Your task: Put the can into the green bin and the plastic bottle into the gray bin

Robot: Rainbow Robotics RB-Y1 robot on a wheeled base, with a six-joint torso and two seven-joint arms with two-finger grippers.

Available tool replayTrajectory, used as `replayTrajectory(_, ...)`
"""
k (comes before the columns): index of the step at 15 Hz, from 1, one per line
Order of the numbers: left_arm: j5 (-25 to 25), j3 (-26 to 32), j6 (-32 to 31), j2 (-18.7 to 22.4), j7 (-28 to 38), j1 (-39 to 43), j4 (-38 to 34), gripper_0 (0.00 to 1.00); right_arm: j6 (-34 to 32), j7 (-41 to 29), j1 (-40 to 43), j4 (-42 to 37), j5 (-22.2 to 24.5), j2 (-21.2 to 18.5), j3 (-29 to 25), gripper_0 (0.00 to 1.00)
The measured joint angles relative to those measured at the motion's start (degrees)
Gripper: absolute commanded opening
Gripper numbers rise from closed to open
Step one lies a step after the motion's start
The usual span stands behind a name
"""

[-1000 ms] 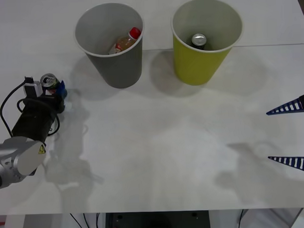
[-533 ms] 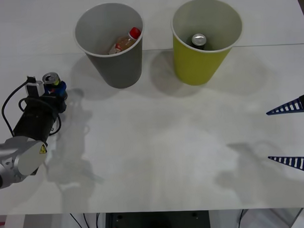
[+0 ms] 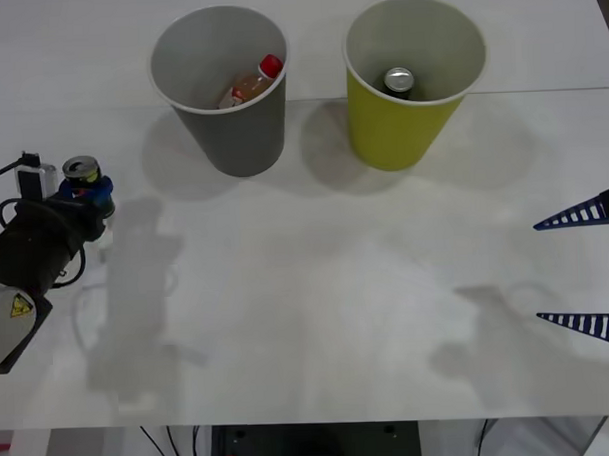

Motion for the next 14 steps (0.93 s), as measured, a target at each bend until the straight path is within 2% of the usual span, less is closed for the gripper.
replayTrajectory(2, -0.59, 9.51, -12.94, 0.02, -1.57, 6.11, -8.69, 0.00, 0.00, 0.00, 0.00, 0.00, 0.00, 0.00, 0.00, 1.00)
replayTrajectory(5, 0.14, 18.60, -28.79, 0.01, -6.47, 10.17, -15.76, 0.00, 0.00, 0.00, 0.00, 0.00, 0.00, 0.00, 0.00, 1.00)
replayTrajectory(8, 7.32, 25.59, -42.73, -0.30, -16.69, 10.12, -16.94, 0.00, 0.00, 0.00, 0.00, 0.00, 0.00, 0.00, 0.00, 1.00)
replayTrajectory(10, 10.28, 30.75, -52.61, -1.46, -22.07, 9.16, -16.94, 0.00, 0.00, 0.00, 0.00, 0.00, 0.00, 0.00, 0.00, 1.00)
replayTrajectory(12, 10.40, 35.61, -62.23, -2.48, -25.47, 7.55, -16.95, 0.00, 0.00, 0.00, 0.00, 0.00, 0.00, 0.00, 0.00, 1.00)
replayTrajectory(14, 9.18, 38.84, -70.39, -2.48, -24.51, 4.78, -16.95, 0.00, 0.00, 0.00, 0.00, 0.00, 0.00, 0.00, 0.00, 1.00)
